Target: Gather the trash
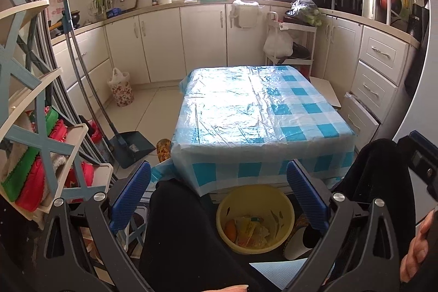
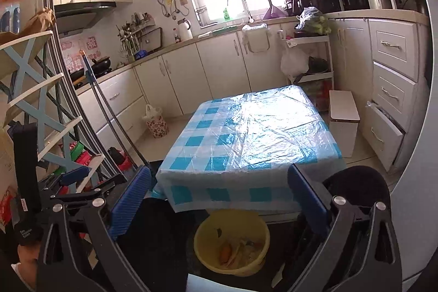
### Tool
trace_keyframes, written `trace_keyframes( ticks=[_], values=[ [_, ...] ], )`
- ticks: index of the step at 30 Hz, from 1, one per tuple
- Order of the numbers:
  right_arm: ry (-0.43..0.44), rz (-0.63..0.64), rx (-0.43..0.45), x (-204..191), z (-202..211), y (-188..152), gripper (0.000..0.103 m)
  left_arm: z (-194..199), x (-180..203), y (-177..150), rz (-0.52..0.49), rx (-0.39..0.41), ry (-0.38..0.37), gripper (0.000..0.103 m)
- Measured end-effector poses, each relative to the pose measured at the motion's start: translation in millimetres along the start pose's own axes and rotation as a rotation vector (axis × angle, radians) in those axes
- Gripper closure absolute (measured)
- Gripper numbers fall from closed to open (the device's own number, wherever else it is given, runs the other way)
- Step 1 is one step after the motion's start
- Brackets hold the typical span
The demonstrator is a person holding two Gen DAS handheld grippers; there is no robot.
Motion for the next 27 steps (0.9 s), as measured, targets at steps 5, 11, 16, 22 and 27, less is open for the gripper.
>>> trace_keyframes(
  ticks=[5,11,16,22,27],
  values=[
    [-0.007,0.028,-0.003,-11.8,3.3,-15.6,0.007,6.9,3.4,-5.9,0.005,-0.011,-0.005,0.007],
    [-0.042,0.063,0.029,-16.0,9.7,-13.5,0.007,16.0,5.4,-4.6,-0.007,0.021,0.016,0.007],
    [-0.056,0.054,0.029,-12.5,11.0,-13.9,0.007,19.4,2.1,-2.8,0.006,0.030,0.021,0.007],
    [-0.057,0.062,0.036,-12.6,13.4,-13.8,0.007,22.1,1.5,-1.4,0.007,0.039,0.028,0.007],
    [-0.057,0.063,0.036,-12.5,13.7,-13.8,0.007,23.4,2.1,-0.9,0.004,0.043,0.030,0.007]
  ],
)
Point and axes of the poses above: each gripper's, at about its wrist camera, not at the fingertips, and z roughly against the way its jaws point, x to its right, y to its top, the point moved 7 cm from there along -z, roughly the way its jaws point
